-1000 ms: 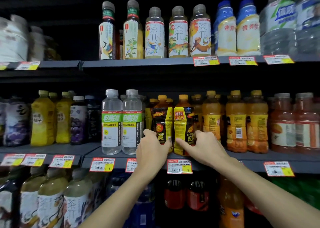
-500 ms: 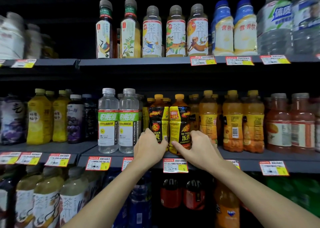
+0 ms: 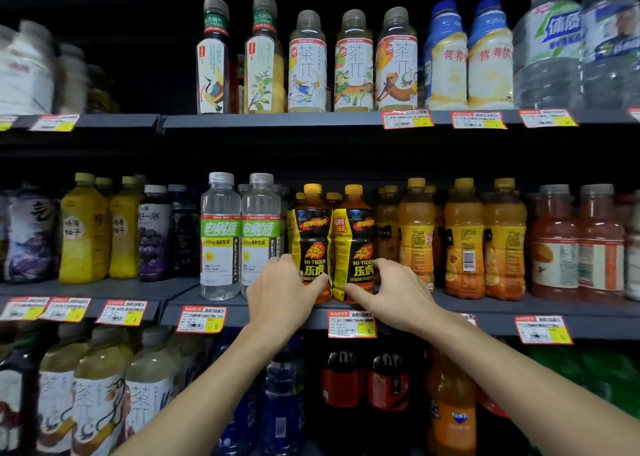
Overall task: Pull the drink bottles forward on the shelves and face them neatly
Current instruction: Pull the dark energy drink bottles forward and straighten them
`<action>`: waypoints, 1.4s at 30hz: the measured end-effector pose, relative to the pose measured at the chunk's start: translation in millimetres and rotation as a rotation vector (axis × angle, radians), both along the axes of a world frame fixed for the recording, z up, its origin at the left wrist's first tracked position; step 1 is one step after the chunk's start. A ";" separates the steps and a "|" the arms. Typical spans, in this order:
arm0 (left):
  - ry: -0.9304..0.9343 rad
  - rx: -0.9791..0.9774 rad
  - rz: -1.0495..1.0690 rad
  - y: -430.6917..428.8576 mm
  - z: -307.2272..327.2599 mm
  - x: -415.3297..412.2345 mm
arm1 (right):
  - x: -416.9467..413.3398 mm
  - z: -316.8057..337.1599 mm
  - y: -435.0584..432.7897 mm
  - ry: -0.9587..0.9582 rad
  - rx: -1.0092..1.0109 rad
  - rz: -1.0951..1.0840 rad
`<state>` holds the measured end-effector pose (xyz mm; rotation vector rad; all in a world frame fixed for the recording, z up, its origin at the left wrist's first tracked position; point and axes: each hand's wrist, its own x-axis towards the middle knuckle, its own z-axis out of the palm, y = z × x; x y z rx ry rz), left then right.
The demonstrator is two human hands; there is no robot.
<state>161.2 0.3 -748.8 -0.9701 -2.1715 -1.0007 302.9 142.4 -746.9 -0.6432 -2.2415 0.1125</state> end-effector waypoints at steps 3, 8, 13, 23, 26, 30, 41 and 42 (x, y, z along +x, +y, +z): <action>0.049 0.027 0.031 -5.8 -4.7 -1.0 | -6.2 1.1 -4.0 -0.011 0.031 -0.015; 0.155 0.033 0.096 -13.6 -15.2 -2.1 | -10.2 4.1 -4.6 -0.048 0.043 0.002; 0.225 0.049 0.182 -17.9 -17.1 -4.7 | -6.3 3.4 -0.4 -0.075 0.057 0.034; 0.244 0.065 0.066 -24.5 -22.1 -17.6 | -5.0 7.7 3.3 -0.110 -0.046 0.142; 0.276 0.006 0.006 -31.1 -18.5 -26.9 | -3.7 9.2 3.8 -0.117 -0.070 0.163; 0.393 -0.092 -0.054 -37.4 -4.0 -36.4 | -5.1 10.5 6.6 -0.119 -0.090 0.157; 0.501 -0.104 -0.110 -41.0 -0.2 -38.9 | -8.3 7.2 8.7 -0.103 -0.087 0.166; 0.499 -0.100 -0.114 -40.7 -0.7 -39.2 | -8.0 6.5 8.9 -0.099 -0.090 0.170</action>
